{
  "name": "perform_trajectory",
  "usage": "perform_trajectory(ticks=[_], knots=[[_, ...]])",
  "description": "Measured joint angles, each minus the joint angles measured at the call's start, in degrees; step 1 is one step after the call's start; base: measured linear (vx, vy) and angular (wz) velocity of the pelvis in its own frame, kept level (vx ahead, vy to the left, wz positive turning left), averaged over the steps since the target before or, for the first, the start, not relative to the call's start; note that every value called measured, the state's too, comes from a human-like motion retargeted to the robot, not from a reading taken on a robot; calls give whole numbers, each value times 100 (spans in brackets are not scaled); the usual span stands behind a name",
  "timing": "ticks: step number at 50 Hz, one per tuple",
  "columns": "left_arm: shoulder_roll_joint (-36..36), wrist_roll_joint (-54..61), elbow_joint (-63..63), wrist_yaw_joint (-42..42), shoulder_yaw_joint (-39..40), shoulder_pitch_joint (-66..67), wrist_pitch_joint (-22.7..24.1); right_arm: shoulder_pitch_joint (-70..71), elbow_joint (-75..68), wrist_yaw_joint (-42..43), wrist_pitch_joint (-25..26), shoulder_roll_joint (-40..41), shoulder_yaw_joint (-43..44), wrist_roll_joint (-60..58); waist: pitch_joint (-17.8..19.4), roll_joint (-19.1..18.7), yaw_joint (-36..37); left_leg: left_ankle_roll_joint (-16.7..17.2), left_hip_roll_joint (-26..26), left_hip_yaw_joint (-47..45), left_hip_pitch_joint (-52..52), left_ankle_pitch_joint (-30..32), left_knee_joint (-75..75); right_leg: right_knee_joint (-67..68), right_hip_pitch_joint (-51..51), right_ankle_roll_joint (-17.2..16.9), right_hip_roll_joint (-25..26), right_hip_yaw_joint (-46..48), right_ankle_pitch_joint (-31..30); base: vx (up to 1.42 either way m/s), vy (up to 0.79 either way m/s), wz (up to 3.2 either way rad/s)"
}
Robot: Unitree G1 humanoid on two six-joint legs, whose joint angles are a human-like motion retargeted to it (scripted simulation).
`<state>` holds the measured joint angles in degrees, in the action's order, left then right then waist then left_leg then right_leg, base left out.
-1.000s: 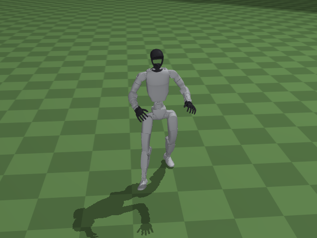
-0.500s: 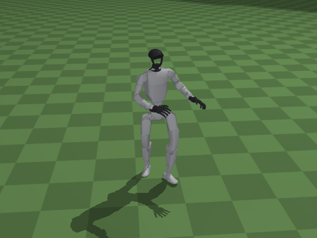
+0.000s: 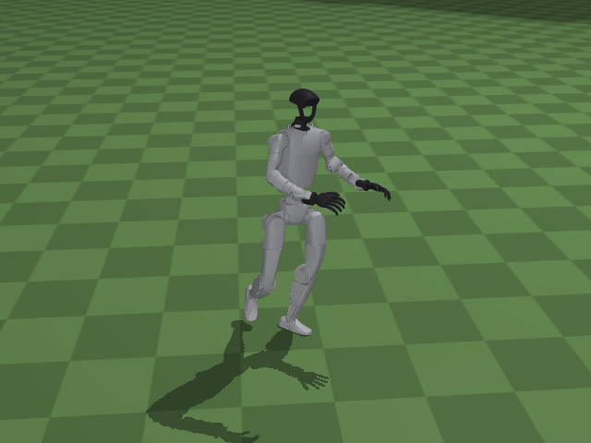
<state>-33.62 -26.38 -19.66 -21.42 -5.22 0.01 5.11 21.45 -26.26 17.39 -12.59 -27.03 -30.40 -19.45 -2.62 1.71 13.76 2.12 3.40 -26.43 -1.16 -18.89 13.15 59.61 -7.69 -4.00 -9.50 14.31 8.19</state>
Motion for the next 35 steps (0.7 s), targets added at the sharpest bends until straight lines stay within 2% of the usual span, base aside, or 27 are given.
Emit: perform_trajectory(ticks=[5, 9, 12, 14, 16, 19, 27, 32, 35], knots=[[304, -129, -44, -83, -316, -580, -47, -79, -46, 58, -29, -129, 283, 60, 282, -207, -501, 201, -171, 1285, 273, -132, 226, -1321, -133, 261, -28, 100, 612, 44, 8, 233], [587, -260, 21, -111, -574, -974, -54, -172, -32, 117, -31, -280, 535, 103, 518, -240, -834, 404, -472, 2173, 599, -114, 145, -3556, 84, 247, 175, -307, 769, 39, -1, 237], [670, -166, 92, -144, -745, -1141, 115, -225, -19, 141, -24, -285, 621, 122, 684, -90, -1046, 396, -741, 2766, 851, -169, 138, -4686, -25, -187, 225, -1054, 425, 42, -8, 199], [707, -29, 141, -156, -829, -1203, 219, -208, -26, 152, 30, -310, 651, 121, 795, 15, -1094, 495, -916, 3057, 1024, -158, 127, -5593, 20, -283, 198, -1494, -134, 40, -12, 144], [725, 53, 204, -179, -854, -1198, 315, -177, -6, 153, 66, -299, 657, 59, 917, 65, -1120, 539, -984, 3241, 1241, -164, 80, -6063, -60, -477, 166, -1474, -650, 42, -14, 99], [704, 45, 296, -196, -845, -1100, 432, -172, 61, 137, 19, -255, 674, -24, 953, 56, -1168, 566, -968, 3418, 1511, -162, -21, -6221, -291, -785, 140, -897, -720, 46, -15, 77], [578, -164, 300, -163, -675, -894, 393, -312, 364, 48, -113, -410, 870, -42, 673, -51, -1414, 638, -1013, 4004, 1680, 174, 456, -5798, -144, -721, -138, -219, -424, 55, -19, 83], [589, -84, 159, -58, -614, -757, 351, -545, 528, -38, -129, -643, 968, 5, 477, -173, -1264, 1023, -1049, 3797, 918, 1129, 2133, -5422, 108, -448, -253, -16, 166, 55, -22, 50], [528, 151, 165, -2, -618, -681, 345, -655, 621, -58, -36, -773, 1018, 24, 401, -166, -1152, 1008, -818, 3067, 13, 1649, 3648, -5272, 239, -372, -331, 129, 421, 48, -21, 53]])
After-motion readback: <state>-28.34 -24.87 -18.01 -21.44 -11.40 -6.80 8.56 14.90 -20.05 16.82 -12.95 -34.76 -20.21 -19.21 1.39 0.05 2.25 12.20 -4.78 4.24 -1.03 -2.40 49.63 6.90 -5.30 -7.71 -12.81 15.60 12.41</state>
